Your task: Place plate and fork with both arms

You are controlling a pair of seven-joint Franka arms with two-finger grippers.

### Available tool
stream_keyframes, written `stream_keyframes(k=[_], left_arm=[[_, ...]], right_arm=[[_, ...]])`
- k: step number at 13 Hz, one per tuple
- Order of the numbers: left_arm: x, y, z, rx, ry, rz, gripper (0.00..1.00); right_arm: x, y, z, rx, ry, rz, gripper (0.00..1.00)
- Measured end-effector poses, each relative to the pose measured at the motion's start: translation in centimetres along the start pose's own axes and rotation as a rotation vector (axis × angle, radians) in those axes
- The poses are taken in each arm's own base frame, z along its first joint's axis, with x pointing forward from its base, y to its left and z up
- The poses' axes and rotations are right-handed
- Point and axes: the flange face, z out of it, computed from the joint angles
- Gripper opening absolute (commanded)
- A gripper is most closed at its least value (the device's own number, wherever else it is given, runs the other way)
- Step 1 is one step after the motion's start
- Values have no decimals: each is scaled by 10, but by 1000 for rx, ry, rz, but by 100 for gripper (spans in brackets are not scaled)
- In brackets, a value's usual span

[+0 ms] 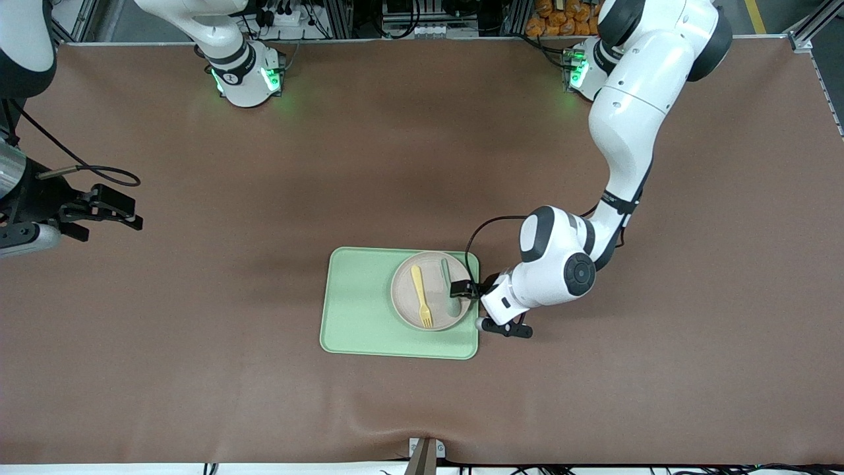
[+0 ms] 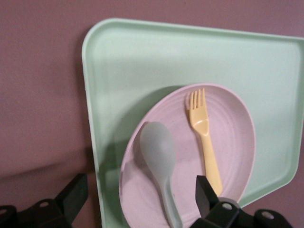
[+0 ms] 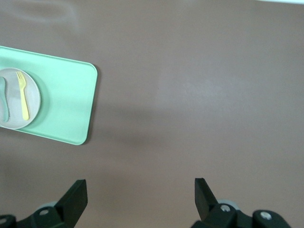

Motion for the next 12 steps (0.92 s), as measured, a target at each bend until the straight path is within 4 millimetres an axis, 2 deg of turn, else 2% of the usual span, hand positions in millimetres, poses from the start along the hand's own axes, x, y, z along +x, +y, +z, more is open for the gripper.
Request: stream_keyframes(k=[2,3,5,8,10,12], left_arm=[[3,6,-16,-4,21,-16,100],[5,8,-27,-3,27,-30,100],[8,8,-52,12,29,-37,100],[15,-8,-110,59,22,-37,100],[18,-32,-152,102,0,-48,100],[18,-67,-195,154,-21,-76,100]], right_arm=[[7,-19,-3,2,13,-26,100],[12,-36,0,4,19,-29,100],[25,-78,20,13,29,-47,100],[54,-147,74,57,28,-91,100],[76,-179,111,79,33,-74,100],[87,-234,153,92,48,-35,100]])
